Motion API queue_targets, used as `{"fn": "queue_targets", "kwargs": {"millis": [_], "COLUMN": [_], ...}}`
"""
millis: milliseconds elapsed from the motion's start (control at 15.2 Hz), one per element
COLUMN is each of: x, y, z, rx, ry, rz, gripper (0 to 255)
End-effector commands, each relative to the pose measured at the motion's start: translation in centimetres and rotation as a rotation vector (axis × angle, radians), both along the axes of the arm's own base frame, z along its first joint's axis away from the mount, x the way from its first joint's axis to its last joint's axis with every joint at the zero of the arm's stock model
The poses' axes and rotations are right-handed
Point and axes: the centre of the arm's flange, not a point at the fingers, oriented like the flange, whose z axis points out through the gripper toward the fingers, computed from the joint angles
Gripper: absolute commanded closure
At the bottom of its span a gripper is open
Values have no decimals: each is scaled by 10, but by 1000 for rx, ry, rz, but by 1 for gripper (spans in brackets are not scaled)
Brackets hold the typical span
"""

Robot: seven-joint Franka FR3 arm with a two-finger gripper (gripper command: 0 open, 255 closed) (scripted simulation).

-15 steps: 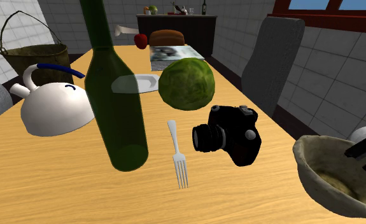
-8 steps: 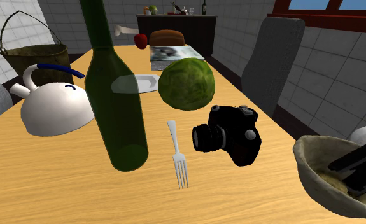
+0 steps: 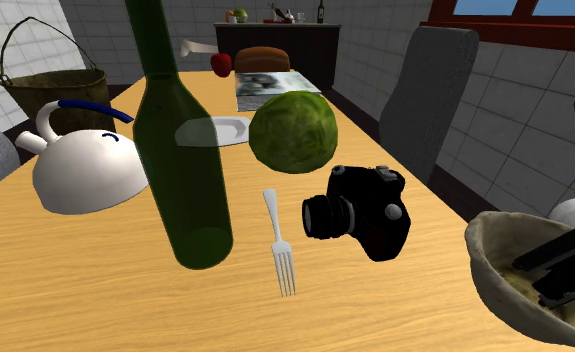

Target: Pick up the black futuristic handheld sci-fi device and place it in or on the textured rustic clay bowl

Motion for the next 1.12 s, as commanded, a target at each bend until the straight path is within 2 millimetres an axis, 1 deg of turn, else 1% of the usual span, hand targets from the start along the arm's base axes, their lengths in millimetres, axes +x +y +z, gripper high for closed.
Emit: {"fn": "queue_targets", "kwargs": {"millis": [0, 66, 132, 462, 660, 726, 1056], "x": [0, 0, 0, 0, 5, 7, 7], "y": [1, 1, 1, 1, 1, 1, 1], "z": [-3, -3, -3, -3, 37, 47, 47], "rx": [-5, -5, -5, -5, -5, -5, -5], "ry": [5, 5, 5, 5, 5, 5, 5], "rz": [1, 1, 1, 1, 1, 1, 1], "gripper": [255, 255, 0, 0, 0, 0, 0]}}
